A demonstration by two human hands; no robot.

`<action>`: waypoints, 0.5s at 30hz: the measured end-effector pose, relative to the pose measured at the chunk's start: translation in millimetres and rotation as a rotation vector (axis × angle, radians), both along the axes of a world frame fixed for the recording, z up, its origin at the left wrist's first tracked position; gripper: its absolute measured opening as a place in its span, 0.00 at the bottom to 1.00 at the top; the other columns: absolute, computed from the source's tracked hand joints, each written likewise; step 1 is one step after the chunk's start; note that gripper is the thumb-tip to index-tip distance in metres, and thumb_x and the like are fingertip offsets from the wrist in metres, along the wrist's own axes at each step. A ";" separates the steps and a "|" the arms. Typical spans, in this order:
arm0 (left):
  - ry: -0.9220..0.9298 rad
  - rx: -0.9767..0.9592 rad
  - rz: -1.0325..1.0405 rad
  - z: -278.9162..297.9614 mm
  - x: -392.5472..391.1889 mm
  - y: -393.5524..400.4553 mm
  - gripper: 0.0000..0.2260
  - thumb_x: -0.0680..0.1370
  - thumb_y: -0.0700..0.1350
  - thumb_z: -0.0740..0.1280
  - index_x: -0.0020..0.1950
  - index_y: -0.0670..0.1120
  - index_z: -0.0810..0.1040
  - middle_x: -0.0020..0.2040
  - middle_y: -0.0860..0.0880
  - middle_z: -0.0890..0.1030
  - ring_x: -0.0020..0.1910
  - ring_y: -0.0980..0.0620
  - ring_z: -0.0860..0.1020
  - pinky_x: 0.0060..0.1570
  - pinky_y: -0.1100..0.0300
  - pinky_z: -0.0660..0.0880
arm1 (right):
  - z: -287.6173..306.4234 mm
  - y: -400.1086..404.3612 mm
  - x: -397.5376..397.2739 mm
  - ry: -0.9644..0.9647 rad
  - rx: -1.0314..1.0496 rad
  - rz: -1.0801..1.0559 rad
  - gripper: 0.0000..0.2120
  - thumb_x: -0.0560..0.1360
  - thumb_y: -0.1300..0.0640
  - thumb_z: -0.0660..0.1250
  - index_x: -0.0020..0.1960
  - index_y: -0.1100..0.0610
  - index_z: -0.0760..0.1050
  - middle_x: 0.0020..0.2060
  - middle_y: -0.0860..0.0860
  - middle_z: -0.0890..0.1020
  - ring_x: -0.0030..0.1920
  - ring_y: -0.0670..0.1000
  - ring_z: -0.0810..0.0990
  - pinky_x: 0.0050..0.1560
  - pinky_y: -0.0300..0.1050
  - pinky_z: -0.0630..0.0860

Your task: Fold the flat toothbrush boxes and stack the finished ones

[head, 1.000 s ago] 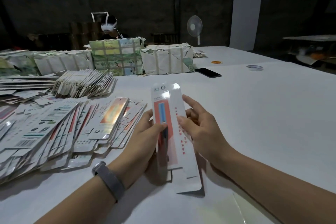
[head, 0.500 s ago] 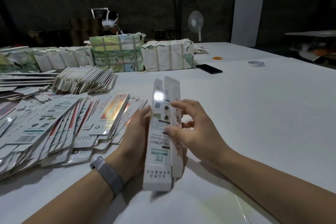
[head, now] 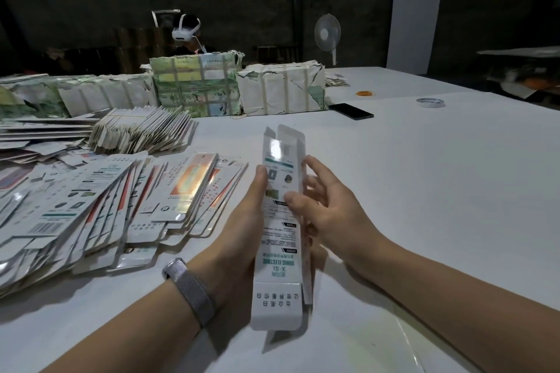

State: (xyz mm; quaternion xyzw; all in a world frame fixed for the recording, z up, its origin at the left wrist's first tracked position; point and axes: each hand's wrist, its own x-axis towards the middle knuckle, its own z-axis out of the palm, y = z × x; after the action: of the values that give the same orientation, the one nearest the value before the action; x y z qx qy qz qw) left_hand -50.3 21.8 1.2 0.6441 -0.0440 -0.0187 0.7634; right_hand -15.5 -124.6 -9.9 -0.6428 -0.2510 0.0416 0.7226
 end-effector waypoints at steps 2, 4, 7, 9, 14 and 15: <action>-0.012 0.007 -0.021 -0.6 0.7 -2.3 0.22 0.77 0.64 0.55 0.41 0.60 0.87 0.37 0.47 0.86 0.32 0.50 0.85 0.29 0.60 0.80 | 1.0 -1.1 1.5 0.025 0.017 0.018 0.29 0.72 0.49 0.70 0.67 0.31 0.64 0.55 0.48 0.84 0.52 0.52 0.85 0.45 0.53 0.83; -0.006 0.005 -0.031 -1.3 1.2 -2.7 0.21 0.76 0.64 0.57 0.40 0.60 0.87 0.35 0.47 0.85 0.31 0.50 0.84 0.28 0.61 0.79 | 2.9 -1.6 1.6 0.005 0.000 0.008 0.32 0.73 0.49 0.69 0.73 0.36 0.61 0.53 0.50 0.84 0.50 0.54 0.86 0.41 0.52 0.82; -0.007 -0.020 -0.023 -5.4 3.4 -2.2 0.19 0.75 0.65 0.59 0.50 0.59 0.85 0.39 0.45 0.86 0.33 0.48 0.85 0.30 0.59 0.80 | 3.1 -3.4 3.3 -0.004 0.045 0.020 0.29 0.77 0.55 0.68 0.74 0.40 0.63 0.51 0.50 0.85 0.49 0.53 0.86 0.41 0.46 0.82; -0.005 -0.045 -0.031 -7.0 4.0 -3.5 0.20 0.74 0.65 0.59 0.55 0.58 0.84 0.42 0.45 0.87 0.36 0.47 0.86 0.32 0.57 0.81 | 3.5 -5.7 4.6 -0.011 0.052 0.031 0.25 0.81 0.59 0.65 0.70 0.36 0.64 0.48 0.47 0.86 0.48 0.51 0.87 0.41 0.43 0.82; -0.037 -0.020 -0.020 -10.9 5.7 -4.0 0.26 0.72 0.67 0.58 0.65 0.58 0.76 0.47 0.45 0.87 0.44 0.45 0.87 0.38 0.55 0.82 | 8.9 -8.9 4.5 -0.044 -0.013 0.045 0.22 0.83 0.60 0.61 0.62 0.31 0.66 0.39 0.41 0.85 0.44 0.46 0.86 0.38 0.40 0.81; -0.043 -0.013 -0.016 -11.2 6.0 -4.0 0.26 0.72 0.67 0.59 0.67 0.57 0.75 0.48 0.45 0.87 0.46 0.45 0.87 0.38 0.55 0.82 | 9.9 -9.4 3.8 -0.054 -0.022 0.052 0.22 0.83 0.60 0.61 0.63 0.32 0.66 0.39 0.41 0.85 0.45 0.46 0.86 0.38 0.40 0.81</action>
State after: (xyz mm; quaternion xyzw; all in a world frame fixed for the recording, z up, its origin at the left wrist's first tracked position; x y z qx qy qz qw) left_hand -44.3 17.7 -10.0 0.6392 -0.0656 -0.0108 0.7661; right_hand -11.8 -134.0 0.0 -0.6446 -0.2865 0.0458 0.7073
